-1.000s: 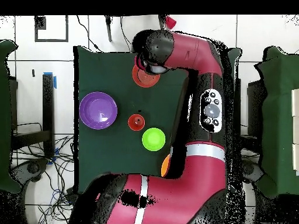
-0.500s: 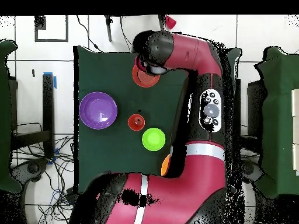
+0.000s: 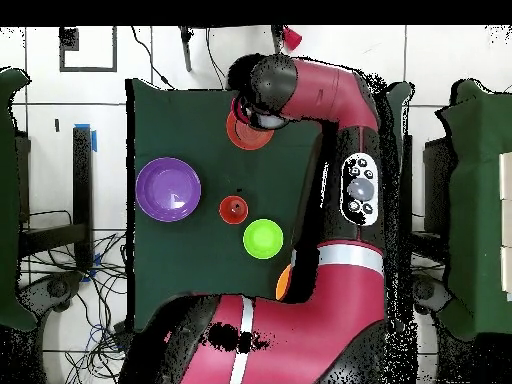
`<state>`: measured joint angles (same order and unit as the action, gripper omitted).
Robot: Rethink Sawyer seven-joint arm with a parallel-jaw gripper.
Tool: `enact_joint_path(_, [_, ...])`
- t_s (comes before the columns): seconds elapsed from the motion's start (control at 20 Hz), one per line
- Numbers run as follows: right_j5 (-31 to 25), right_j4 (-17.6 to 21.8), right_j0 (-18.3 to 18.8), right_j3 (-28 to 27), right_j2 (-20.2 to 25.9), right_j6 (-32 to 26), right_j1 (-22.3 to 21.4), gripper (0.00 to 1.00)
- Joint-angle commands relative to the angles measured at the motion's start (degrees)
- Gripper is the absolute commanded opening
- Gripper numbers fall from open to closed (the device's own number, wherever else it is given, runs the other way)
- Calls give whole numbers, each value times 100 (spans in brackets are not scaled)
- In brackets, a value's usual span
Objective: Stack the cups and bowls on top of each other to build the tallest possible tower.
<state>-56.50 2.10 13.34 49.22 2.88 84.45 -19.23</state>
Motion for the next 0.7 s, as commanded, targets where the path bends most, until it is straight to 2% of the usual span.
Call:
enact_joint_path(0.05, [63, 51, -51, 234, 238, 556, 112, 0])
enact_joint_path(0.7, [13, 127, -111, 109, 208, 452, 175, 0])
